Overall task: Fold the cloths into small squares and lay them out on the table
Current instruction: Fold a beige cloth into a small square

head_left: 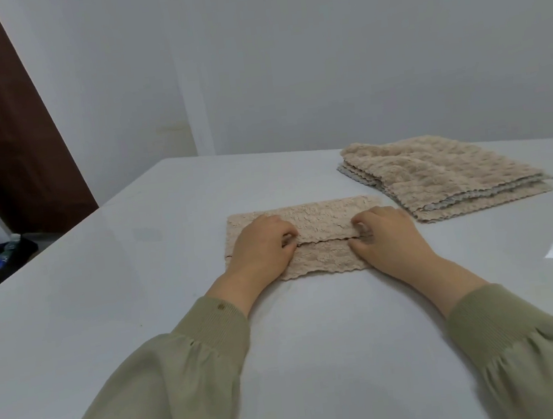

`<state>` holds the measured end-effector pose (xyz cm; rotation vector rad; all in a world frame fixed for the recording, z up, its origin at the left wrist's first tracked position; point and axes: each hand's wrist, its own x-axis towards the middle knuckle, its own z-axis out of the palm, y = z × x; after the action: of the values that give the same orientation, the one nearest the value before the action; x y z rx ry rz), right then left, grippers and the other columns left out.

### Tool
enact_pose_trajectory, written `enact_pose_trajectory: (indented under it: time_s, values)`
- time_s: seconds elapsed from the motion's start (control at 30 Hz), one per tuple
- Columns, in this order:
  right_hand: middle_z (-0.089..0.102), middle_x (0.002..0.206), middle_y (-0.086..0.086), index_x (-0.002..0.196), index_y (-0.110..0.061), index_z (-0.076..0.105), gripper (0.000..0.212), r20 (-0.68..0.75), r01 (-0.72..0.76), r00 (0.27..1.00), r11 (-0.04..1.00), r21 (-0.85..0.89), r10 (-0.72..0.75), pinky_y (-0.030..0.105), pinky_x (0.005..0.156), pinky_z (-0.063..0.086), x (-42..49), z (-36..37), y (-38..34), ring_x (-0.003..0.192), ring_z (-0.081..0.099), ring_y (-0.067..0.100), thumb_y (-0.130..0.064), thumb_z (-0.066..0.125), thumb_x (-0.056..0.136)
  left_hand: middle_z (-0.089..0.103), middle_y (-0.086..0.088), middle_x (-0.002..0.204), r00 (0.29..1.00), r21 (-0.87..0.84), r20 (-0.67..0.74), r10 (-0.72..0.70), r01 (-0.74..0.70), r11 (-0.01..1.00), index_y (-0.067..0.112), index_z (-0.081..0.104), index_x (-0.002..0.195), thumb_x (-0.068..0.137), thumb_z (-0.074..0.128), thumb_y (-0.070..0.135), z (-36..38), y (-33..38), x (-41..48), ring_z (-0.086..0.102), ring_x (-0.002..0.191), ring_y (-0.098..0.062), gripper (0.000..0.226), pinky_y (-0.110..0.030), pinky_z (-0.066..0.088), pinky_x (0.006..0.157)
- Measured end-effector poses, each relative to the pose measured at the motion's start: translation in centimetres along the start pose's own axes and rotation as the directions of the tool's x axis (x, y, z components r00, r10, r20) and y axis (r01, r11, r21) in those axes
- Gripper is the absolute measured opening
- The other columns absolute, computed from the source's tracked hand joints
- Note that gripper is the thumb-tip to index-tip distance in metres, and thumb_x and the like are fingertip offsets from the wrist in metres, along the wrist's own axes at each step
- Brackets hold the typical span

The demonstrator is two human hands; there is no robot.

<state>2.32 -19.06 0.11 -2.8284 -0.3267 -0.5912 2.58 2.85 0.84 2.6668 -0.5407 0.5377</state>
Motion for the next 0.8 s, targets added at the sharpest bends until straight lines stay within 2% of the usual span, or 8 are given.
enact_pose_trajectory:
  time_s: [0.2,0.33,0.4,0.43,0.5,0.57,0.73,0.8]
  values:
    - [0.068,0.094,0.011,0.096,-0.006,0.071,0.019,-0.079,-0.041,0.996,0.997,0.064,0.046,0.043,0.089,0.043,0.3,0.0,0.6,0.093,0.058,0.031,-0.006,0.057,0.083,0.065,0.004,0.097,0.999,-0.049,-0.034,-0.004,0.002,0.999,0.017,0.068,0.091,0.092,0.055,0.019,-0.3,0.5,0.0,0.052,0.098,-0.013,0.013,-0.024,0.039,0.084]
    - [0.067,0.076,0.011,0.077,-0.003,0.07,0.009,-0.347,0.014,0.938,0.996,0.09,0.018,0.039,0.079,0.043,0.2,-0.9,0.3,0.078,0.058,0.032,0.0,0.063,0.076,0.067,0.001,0.086,0.968,-0.088,-0.246,0.042,-0.065,0.994,0.012,0.068,0.084,0.088,0.06,0.011,-0.8,0.9,-0.1,0.054,0.086,-0.015,0.009,-0.018,0.033,0.074]
    - [0.065,0.071,0.009,0.071,-0.004,0.068,0.008,-0.419,0.044,0.908,0.995,0.087,-0.004,0.04,0.076,0.043,-0.3,-1.1,-0.2,0.074,0.056,0.03,-0.001,0.06,0.072,0.065,0.003,0.08,0.948,-0.091,-0.308,0.084,-0.117,0.989,0.012,0.067,0.081,0.085,0.061,0.01,-1.6,0.9,-0.3,0.053,0.08,-0.012,0.007,-0.019,0.035,0.071]
    - [0.065,0.071,0.009,0.069,-0.005,0.068,0.009,-0.395,0.042,0.919,0.996,0.079,-0.007,0.04,0.077,0.043,-0.5,-1.0,-0.4,0.075,0.056,0.031,-0.001,0.059,0.07,0.064,0.005,0.08,0.96,-0.107,-0.267,0.087,-0.119,0.987,0.013,0.067,0.081,0.085,0.062,0.01,-2.0,0.8,-0.4,0.052,0.08,-0.011,0.007,-0.019,0.036,0.072]
    - [0.066,0.077,0.011,0.07,-0.005,0.07,0.013,-0.257,0.007,0.966,0.998,0.067,0.01,0.04,0.082,0.039,-0.9,-0.6,-0.4,0.083,0.055,0.034,0.002,0.059,0.07,0.062,0.009,0.082,0.997,-0.137,-0.027,0.073,-0.076,0.988,0.015,0.069,0.083,0.086,0.063,0.014,-2.4,0.5,-0.7,0.054,0.084,-0.01,0.007,-0.023,0.04,0.077]
    - [0.066,0.087,0.012,0.075,-0.005,0.071,0.017,-0.142,-0.023,0.989,0.996,0.085,0.035,0.039,0.086,0.038,-1.3,-0.6,0.0,0.091,0.054,0.035,0.003,0.058,0.071,0.06,0.01,0.085,0.983,-0.101,0.168,0.08,-0.063,0.993,0.018,0.07,0.085,0.086,0.063,0.016,-2.4,0.3,-1.0,0.054,0.087,-0.009,0.007,-0.025,0.043,0.082]
    - [0.058,0.103,0.011,0.095,-0.005,0.068,0.019,-0.186,-0.178,0.959,0.963,0.2,0.216,0.033,0.088,0.035,-2.8,-2.2,1.3,0.106,0.048,0.029,-0.003,0.054,0.082,0.063,0.005,0.088,0.984,-0.141,0.155,0.088,-0.066,0.988,0.018,0.07,0.087,0.082,0.068,0.016,-2.1,0.6,-1.2,0.054,0.083,-0.009,0.006,-0.027,0.046,0.08]
    - [0.058,0.098,0.01,0.087,-0.008,0.066,0.014,-0.156,-0.282,0.936,0.937,0.206,0.316,0.034,0.083,0.037,-3.3,-2.8,2.6,0.104,0.049,0.03,-0.013,0.053,0.086,0.062,0.006,0.087,0.986,-0.159,0.146,0.085,-0.062,0.985,0.02,0.07,0.089,0.08,0.07,0.017,-1.9,0.9,-1.2,0.056,0.084,-0.01,0.009,-0.028,0.046,0.08]
